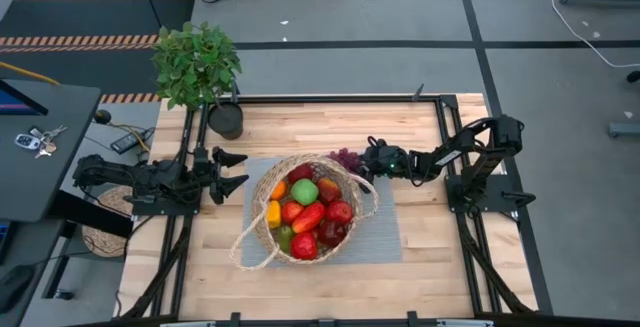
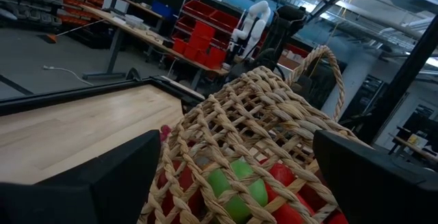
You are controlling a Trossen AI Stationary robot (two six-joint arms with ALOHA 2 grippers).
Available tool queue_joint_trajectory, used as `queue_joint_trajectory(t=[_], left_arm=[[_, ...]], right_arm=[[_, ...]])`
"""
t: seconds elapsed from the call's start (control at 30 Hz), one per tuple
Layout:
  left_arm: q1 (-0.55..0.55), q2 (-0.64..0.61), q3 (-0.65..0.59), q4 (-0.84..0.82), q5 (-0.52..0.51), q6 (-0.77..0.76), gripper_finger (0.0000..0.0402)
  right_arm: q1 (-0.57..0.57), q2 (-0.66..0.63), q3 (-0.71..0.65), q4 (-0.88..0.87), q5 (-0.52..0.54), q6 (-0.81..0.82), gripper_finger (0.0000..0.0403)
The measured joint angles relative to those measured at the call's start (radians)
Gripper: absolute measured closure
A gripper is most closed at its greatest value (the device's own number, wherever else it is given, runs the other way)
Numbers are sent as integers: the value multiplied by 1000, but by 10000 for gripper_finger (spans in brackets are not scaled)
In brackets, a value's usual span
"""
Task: Build produce basket
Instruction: Put the red grapes into the brown basket
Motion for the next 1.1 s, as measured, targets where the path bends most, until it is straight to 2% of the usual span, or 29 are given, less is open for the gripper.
queue_joint_trajectory(t=[0.2, 0.67, 1.1], left_arm=[[0, 0, 0, 0, 0, 0, 12], [0, 0, 0, 0, 0, 0, 12], [0, 0, 0, 0, 0, 0, 12]], right_arm=[[0, -8, 0, 15, 7, -25, 211], [2, -115, 0, 76, 29, -118, 215], [5, -123, 0, 165, 44, -181, 215]])
